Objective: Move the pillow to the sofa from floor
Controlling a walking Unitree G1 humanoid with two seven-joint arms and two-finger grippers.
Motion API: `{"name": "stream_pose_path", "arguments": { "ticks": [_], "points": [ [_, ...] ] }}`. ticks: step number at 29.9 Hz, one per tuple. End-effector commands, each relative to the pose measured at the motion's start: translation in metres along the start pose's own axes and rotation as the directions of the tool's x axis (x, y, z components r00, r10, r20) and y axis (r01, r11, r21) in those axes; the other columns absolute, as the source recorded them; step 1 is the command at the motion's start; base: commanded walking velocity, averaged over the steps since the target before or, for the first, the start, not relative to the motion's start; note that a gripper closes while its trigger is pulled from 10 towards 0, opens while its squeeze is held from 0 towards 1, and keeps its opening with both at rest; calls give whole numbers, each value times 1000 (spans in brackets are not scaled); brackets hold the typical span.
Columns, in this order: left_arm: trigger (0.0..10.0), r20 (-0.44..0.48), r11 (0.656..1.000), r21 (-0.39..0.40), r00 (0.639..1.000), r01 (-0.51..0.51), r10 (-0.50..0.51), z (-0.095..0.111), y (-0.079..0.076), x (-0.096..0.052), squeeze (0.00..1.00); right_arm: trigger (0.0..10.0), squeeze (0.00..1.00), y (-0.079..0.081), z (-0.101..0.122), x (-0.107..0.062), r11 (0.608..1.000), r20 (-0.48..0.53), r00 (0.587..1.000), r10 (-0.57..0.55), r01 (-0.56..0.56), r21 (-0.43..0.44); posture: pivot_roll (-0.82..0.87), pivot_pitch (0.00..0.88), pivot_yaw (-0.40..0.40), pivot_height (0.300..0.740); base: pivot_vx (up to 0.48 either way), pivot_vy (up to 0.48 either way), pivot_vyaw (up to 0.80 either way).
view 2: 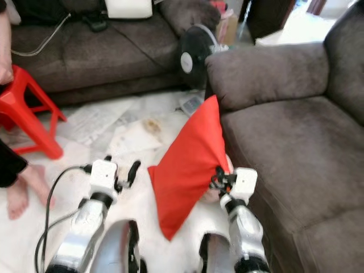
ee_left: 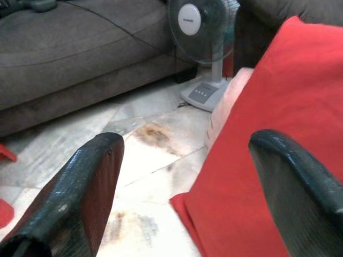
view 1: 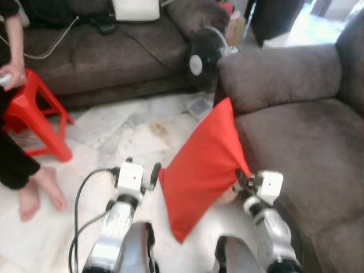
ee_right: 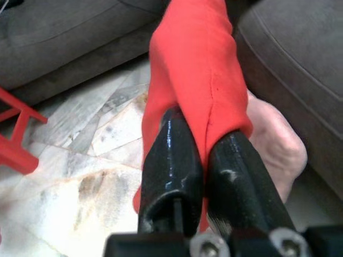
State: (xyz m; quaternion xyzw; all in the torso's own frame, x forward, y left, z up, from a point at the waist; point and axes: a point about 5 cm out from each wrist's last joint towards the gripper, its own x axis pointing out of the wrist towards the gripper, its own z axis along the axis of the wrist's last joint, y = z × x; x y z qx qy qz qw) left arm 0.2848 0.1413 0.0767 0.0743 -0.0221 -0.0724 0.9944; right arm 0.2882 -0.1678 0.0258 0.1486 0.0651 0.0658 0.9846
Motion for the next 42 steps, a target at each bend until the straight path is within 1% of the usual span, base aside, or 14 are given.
{"name": "stream_pose_path", "arguments": {
  "ticks": [1, 33, 42],
  "points": [
    [10000, -1, 1000, 2, 1000, 9, -9, 0, -4, 0, 0, 10000, 0, -6, 10, 1, 1000, 35, 999, -18, 19, -8, 144, 100, -38, 594, 0, 0, -788],
    [10000, 13, 1000, -1, 1000, 7, -7, 3, -5, 2, 0, 10000, 0, -8, 15, 3, 999, 38, 998, -44, 44, -18, 145, 81, -37, 594, 0, 0, -782],
    [10000, 11, 1000, 0, 1000, 6, -6, 3, -5, 2, 0, 10000, 0, -12, 19, 3, 997, 47, 997, -68, 69, -29, 147, 92, -37, 594, 0, 0, -775]
  ]
}}
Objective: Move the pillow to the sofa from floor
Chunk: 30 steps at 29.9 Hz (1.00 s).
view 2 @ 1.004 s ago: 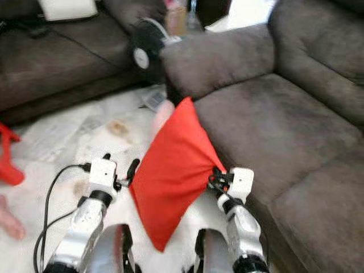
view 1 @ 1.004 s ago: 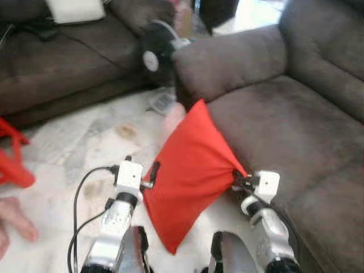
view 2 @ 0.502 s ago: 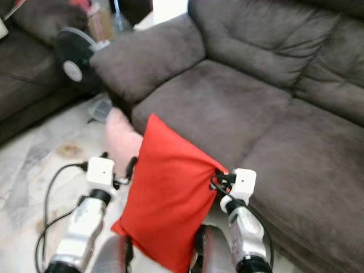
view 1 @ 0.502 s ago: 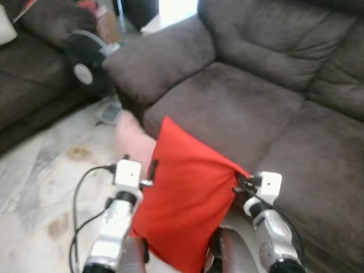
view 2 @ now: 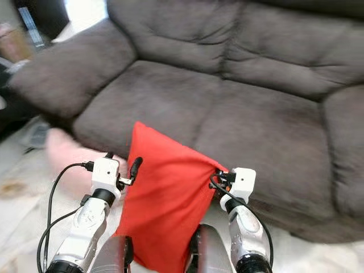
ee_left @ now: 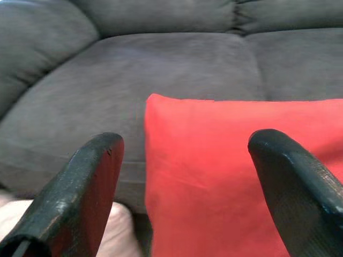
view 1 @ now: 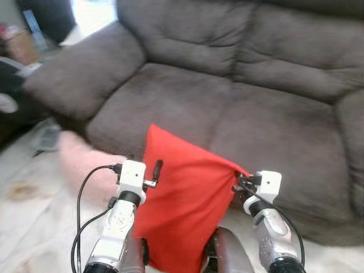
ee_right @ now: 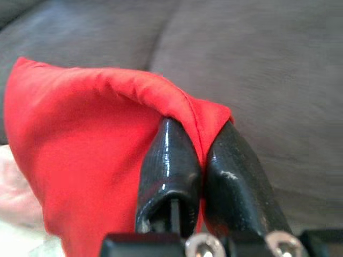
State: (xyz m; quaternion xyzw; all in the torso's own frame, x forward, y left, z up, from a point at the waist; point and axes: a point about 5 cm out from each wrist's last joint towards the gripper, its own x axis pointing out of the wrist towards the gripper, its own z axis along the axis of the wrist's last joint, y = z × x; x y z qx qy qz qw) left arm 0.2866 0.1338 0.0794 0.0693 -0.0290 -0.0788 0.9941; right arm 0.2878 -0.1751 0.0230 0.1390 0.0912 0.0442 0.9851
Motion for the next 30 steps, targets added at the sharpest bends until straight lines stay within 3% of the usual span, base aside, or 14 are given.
{"name": "stream_pose_path", "arguments": {
  "ticks": [1, 4, 13, 21, 30],
  "points": [
    [10000, -4, 1000, 10, 1000, -5, 5, -1, 2, -1, 0, 10000, 0, -5, 20, 3, 1000, 93, 996, -18, 20, -15, 148, 92, -37, 594, 0, 0, -775],
    [10000, -4, 1000, 11, 1000, -8, 8, -1, 3, -2, 0, 10000, 0, -5, 19, 3, 1000, 94, 995, -27, 29, -13, 148, 95, -36, 594, 0, 0, -677],
    [10000, -3, 1000, 13, 1000, -11, 11, -1, 4, -1, 0, 10000, 0, -6, 20, 3, 998, 90, 995, -50, 54, -44, 149, 97, -35, 594, 0, 0, 0],
    [10000, -2, 1000, 13, 1000, -12, 12, -1, 4, -1, 0, 10000, 0, -3, 25, 4, 999, 135, 990, -30, 32, -9, 149, 96, -35, 594, 0, 0, 0],
    [10000, -2, 1000, 14, 1000, -15, 15, -1, 5, -2, 0, 10000, 0, -2, 26, 4, 999, 143, 989, -29, 31, -8, 153, 97, -36, 628, 0, 0, 0]
  ]
}}
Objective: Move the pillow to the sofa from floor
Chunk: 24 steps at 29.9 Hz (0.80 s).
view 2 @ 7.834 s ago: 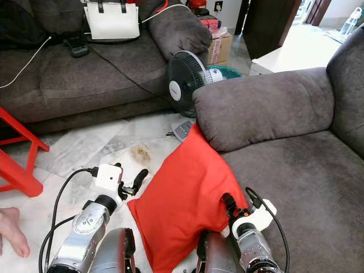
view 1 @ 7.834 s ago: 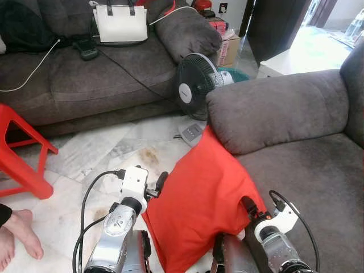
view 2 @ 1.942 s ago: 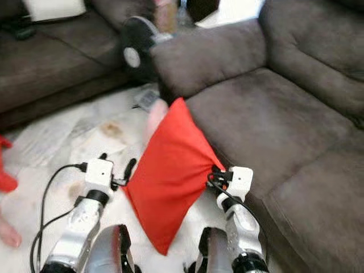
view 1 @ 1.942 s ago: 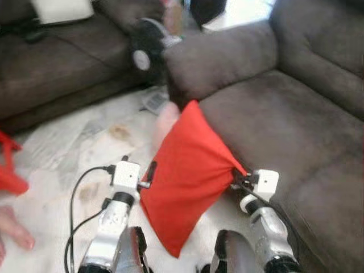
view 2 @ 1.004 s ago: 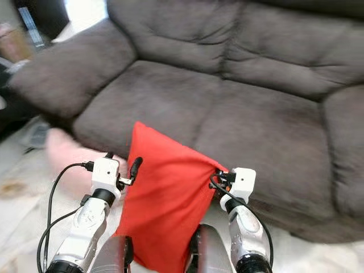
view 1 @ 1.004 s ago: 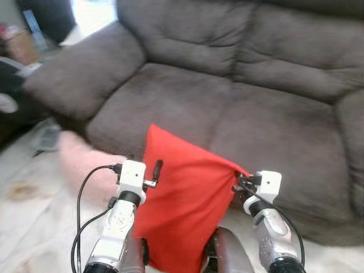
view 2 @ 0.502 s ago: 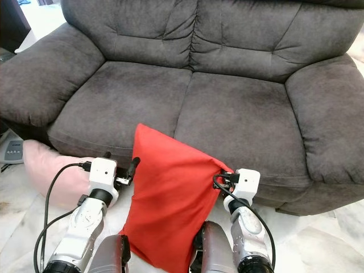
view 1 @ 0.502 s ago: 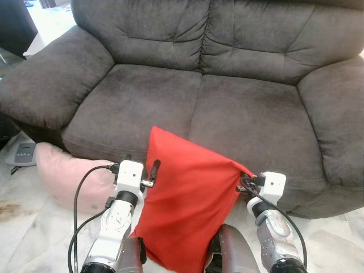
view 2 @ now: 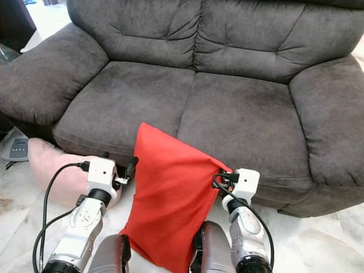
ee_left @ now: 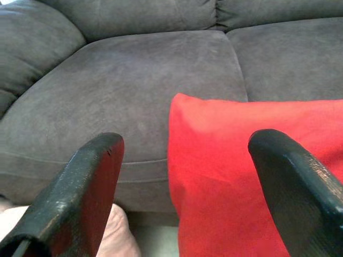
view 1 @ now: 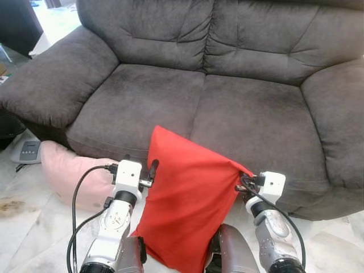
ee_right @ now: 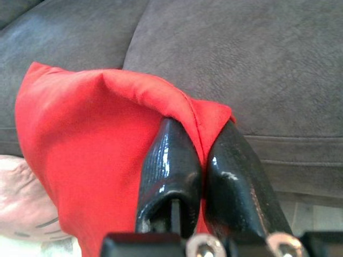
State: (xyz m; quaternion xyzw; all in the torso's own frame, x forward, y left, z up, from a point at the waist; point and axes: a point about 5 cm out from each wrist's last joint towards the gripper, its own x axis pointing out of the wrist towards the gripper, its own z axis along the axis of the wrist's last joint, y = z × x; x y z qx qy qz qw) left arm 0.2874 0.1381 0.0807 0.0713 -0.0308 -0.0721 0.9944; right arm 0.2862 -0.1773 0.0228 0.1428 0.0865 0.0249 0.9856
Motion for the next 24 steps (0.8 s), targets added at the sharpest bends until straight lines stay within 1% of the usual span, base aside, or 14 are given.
{"name": "stream_pose_path", "arguments": {
  "ticks": [1, 3, 5, 7, 15, 24],
  "points": [
    [10000, -4, 1000, 10, 1000, -2, 2, -1, 1, -2, 0, 10000, 0, 1, 26, 6, 1000, 128, 992, 10, -8, -19, 153, 97, -35, 633, 0, 0, 0],
    [10000, -4, 1000, 11, 1000, -1, 1, -1, 1, -2, 0, 10000, 0, 2, 25, 7, 1000, 126, 992, 14, -12, -18, 153, 96, -34, 643, 0, 0, 0],
    [10000, -4, 1000, 11, 1000, -1, 1, -1, 1, -2, 0, 10000, 0, 2, 25, 7, 1000, 126, 992, 14, -12, -18, 153, 96, -34, 643, 0, 0, 0],
    [10000, -4, 1000, 13, 1000, 0, 0, -1, 1, -1, 0, 10000, 0, 3, 25, 7, 1000, 126, 992, 16, -14, -15, 154, 96, -32, 658, 0, 0, 0],
    [10000, -3, 1000, 15, 1000, 0, 0, -1, 2, -1, 0, 10000, 0, 3, 24, 8, 1000, 124, 992, 15, -13, -14, 157, 96, -30, 688, 0, 0, 0],
    [10000, -2, 1000, 19, 1000, -2, 2, 0, 4, -1, 0, 10000, 0, 3, 24, 8, 1000, 125, 992, 8, -6, -15, 161, 94, -26, 738, 0, 0, 0]
  ]
}}
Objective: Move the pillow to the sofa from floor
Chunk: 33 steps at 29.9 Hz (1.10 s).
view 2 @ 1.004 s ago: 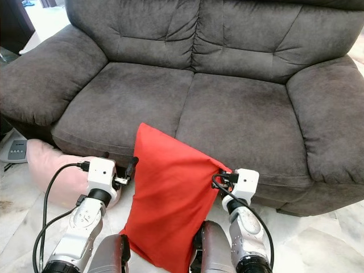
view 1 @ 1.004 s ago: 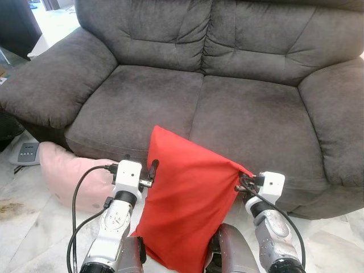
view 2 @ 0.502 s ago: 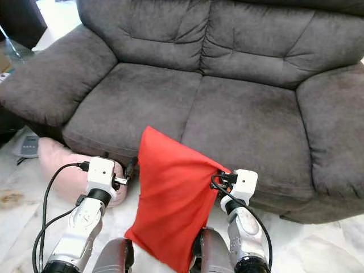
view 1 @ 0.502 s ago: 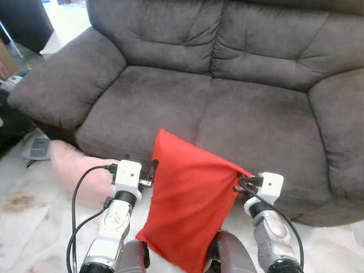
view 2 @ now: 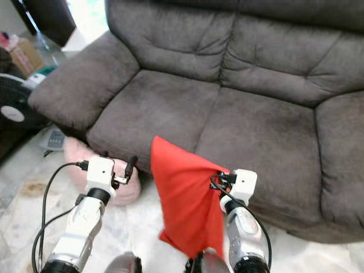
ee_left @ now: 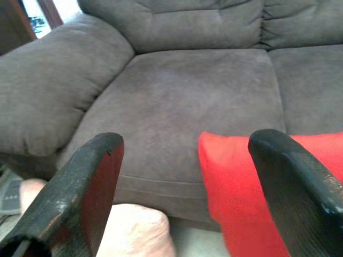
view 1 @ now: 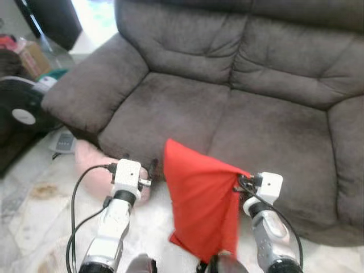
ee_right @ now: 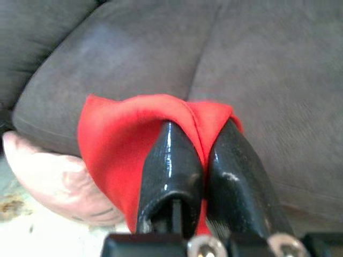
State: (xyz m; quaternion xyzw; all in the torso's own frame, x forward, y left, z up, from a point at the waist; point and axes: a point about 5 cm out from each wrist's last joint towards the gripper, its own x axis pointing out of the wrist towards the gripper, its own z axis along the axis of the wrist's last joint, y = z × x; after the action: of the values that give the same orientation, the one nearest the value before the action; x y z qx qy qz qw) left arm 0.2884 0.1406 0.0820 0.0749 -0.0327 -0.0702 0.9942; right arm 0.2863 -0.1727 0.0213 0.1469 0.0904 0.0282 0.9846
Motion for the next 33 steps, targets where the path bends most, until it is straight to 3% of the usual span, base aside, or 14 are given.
{"name": "stream_pose_path", "arguments": {
  "ticks": [1, 7, 13, 16, 17, 22, 25, 26, 28, 30, 33],
  "points": [
    [10000, -5, 1000, 12, 1000, 2, -2, -1, 2, -2, 0, 10000, 0, -1, 27, 7, 1000, 134, 991, 2, 1, -24, 161, 94, -26, 740, 0, 0, 0],
    [10000, -5, 1000, 21, 1000, 13, -13, -1, 2, -2, 0, 10000, 0, -2, 29, 8, 1000, 135, 991, 2, 2, -31, 163, 89, -23, 740, 0, 0, 0],
    [10000, -19, 997, 45, 998, 57, -57, -1, 6, -5, 0, 10000, 0, 1, 30, 9, 995, 97, 993, 72, -64, -77, 164, 85, -21, 740, 0, 0, 0],
    [10000, -57, 990, 50, 990, 133, -130, -6, 8, -10, 0, 10000, 0, 2, 32, 8, 986, 86, 987, 133, -123, -115, 164, 83, -21, 740, 0, 0, 0],
    [10000, -102, 979, 47, 976, 199, -193, -12, 8, -16, 0, 10000, 0, 1, 36, 7, 981, 87, 984, 155, -143, -132, 163, 79, -21, 740, 0, 0, 0],
    [10000, -214, 945, 44, 927, 323, -307, -28, 14, -32, 0, 10000, 0, 2, 46, 7, 960, 89, 968, 234, -215, -180, 162, 72, -19, 740, 0, 0, 0],
    [10000, -287, 929, 77, 900, 363, -328, -39, 24, -40, 0, 10000, 0, 9, 51, 5, 910, 50, 934, 355, -333, -247, 163, 54, -17, 740, 0, 0, 0],
    [10000, -287, 929, 77, 900, 363, -328, -39, 24, -40, 0, 10000, 0, 9, 51, 5, 910, 50, 934, 355, -333, -247, 163, 54, -17, 740, 0, 0, 0],
    [10000, -305, 908, 74, 877, 411, -372, -38, 25, -41, 0, 10000, 0, 14, 48, 2, 841, -40, 895, 444, -432, -325, 162, 41, -18, 740, 0, 0, 0],
    [10000, -306, 900, 67, 867, 430, -392, -37, 25, -41, 0, 10000, 0, 15, 47, 0, 818, -69, 882, 467, -460, -345, 162, 41, -18, 740, 0, 0, 0],
    [10000, -322, 854, 38, 815, 519, -481, -35, 21, -44, 0, 10000, 0, 19, 41, -8, 742, -163, 824, 543, -562, -365, 160, 29, -18, 740, 0, 0, 0]
  ]
}}
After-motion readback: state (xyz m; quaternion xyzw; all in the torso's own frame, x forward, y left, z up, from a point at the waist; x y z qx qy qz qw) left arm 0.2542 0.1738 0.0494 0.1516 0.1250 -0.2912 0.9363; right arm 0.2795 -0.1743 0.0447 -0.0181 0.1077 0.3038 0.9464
